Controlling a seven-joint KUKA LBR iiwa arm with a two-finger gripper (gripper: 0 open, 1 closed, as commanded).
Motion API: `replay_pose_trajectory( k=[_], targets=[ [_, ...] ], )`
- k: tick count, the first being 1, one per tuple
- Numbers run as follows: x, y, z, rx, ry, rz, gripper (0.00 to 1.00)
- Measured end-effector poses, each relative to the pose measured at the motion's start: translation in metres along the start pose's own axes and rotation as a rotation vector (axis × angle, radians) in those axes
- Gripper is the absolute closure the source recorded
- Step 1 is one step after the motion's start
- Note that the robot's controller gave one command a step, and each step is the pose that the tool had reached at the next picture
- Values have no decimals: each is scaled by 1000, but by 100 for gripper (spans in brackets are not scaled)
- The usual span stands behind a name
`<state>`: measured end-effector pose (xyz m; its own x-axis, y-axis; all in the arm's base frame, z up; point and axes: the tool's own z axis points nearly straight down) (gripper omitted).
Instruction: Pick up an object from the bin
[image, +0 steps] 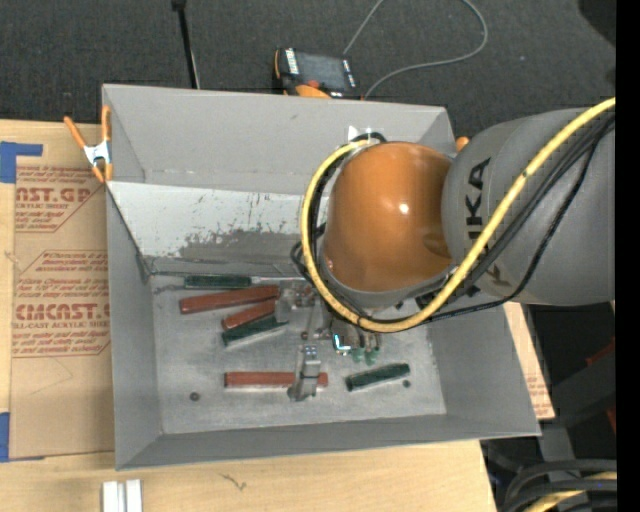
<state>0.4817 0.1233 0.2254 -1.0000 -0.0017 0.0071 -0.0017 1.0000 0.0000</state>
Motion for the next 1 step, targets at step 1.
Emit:
replay_pose_trajectory(
  k=[1],
  targets=[
    [-3, -17, 159, -1, -7, 6, 0]
  ],
)
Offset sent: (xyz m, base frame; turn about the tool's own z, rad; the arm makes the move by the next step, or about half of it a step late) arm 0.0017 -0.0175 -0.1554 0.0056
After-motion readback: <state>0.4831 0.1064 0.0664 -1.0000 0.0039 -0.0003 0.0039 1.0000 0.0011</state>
